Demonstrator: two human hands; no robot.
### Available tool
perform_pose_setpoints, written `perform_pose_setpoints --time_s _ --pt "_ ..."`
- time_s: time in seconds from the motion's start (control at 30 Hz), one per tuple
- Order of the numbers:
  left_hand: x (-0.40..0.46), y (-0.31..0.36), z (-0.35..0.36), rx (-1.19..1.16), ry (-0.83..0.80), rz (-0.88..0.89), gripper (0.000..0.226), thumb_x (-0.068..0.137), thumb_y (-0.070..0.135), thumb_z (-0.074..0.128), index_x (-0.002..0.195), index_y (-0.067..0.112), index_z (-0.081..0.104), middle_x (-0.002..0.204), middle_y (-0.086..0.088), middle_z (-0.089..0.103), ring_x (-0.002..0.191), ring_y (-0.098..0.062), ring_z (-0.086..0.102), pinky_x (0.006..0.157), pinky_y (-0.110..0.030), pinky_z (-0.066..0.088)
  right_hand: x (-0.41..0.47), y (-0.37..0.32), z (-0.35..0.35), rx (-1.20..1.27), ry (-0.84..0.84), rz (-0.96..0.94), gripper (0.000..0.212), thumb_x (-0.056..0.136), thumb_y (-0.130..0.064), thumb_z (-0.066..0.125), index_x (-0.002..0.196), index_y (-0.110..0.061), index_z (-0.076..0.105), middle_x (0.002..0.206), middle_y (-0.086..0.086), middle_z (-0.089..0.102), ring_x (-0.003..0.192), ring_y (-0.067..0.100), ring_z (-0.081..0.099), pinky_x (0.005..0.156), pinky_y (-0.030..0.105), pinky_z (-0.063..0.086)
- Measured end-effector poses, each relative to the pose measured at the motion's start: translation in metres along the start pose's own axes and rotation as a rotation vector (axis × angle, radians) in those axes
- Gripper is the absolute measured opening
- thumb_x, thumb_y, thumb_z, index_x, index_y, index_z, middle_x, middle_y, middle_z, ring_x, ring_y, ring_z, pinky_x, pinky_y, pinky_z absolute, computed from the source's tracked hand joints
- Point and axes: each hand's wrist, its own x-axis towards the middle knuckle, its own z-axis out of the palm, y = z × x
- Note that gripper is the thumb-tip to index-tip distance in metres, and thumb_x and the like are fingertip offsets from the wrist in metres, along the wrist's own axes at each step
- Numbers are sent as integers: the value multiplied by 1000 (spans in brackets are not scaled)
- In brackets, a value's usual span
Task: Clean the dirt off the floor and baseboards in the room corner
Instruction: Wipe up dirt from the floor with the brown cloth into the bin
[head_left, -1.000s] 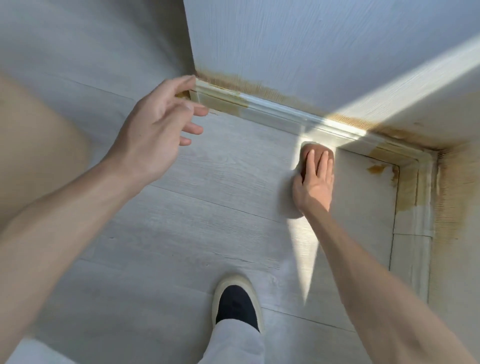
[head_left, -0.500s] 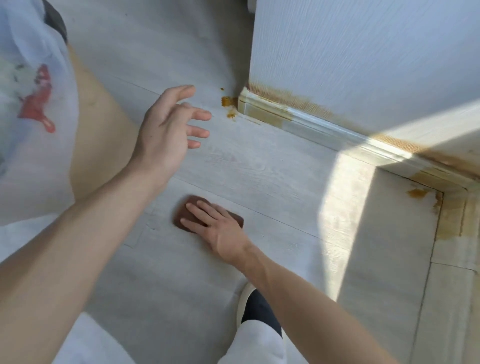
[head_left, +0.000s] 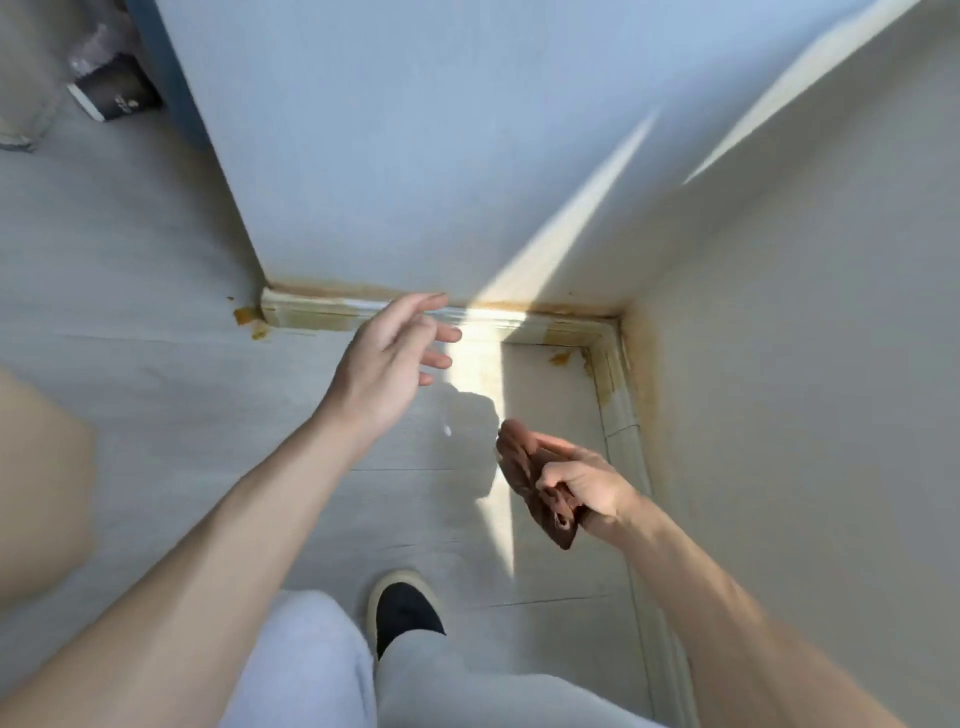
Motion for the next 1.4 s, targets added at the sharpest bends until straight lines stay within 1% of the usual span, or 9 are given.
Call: perform_pose_setpoints --time_s 0.07,0.2,0.37,0.43,0.6,0.87,1.07,1.17,1.4 --pt "-6 26 26 30 -96 81 26 102 32 48 121 37 65 104 9 76 92 -15 71 81 -32 52 -53 -36 -18 199 -37 -72 78 80 23 37 146 -12 56 140 17 63 115 30 68 91 36 59" --pt "-12 84 72 80 -246 221 39 88 48 57 123 35 66 117 13 72 104 -3 68 90 -27 51 -158 -99 -35 539 -124 -282 74 82 10 37 150 -15 52 150 11 55 124 25 63 108 36 49" --pt "-45 156 138 -21 -708 110 50 84 49 77 127 25 66 119 9 73 113 -8 69 101 -41 54 -275 -134 -36 712 -116 -500 47 84 -13 50 125 -2 68 118 23 69 97 34 72 93 40 59" --pt "-62 182 161 -73 -861 151 42 88 42 76 121 18 68 112 1 75 109 -21 71 99 -48 55 -315 -138 -34 642 -31 -550 41 90 -24 50 114 -3 75 113 22 72 95 32 71 92 37 58" --pt "-100 233 219 -137 -830 325 54 76 33 90 120 14 66 110 -7 77 102 -19 73 85 -33 59 -397 -148 -40 226 251 -580 45 95 -44 58 125 -12 70 117 18 68 102 33 63 90 37 57" --pt "-140 292 298 -62 -850 578 41 79 41 87 110 22 68 102 3 77 99 -8 73 92 -33 60 -486 -165 -108 -287 528 -473 45 83 6 76 126 -6 66 117 21 73 106 37 72 93 45 60" --pt "-172 304 351 95 -1078 784 37 83 29 85 113 23 65 99 9 73 86 3 69 80 -16 55 -548 -138 -138 -752 968 -423 39 84 -3 74 113 -28 72 95 -3 78 87 14 74 81 28 61" --pt "-196 297 378 158 -1150 912 35 82 21 87 108 27 65 93 10 71 84 0 67 81 -15 52 -568 -106 -149 -1109 1234 -432 41 81 -16 77 118 -31 71 96 -9 74 86 12 68 80 34 56" --pt "-257 276 410 740 -1491 1310 33 84 52 78 111 39 65 111 18 63 105 -1 55 93 -23 44 -614 -2 -154 -1095 1095 -164 44 93 -56 66 135 -45 61 123 -22 65 105 2 62 93 26 50"
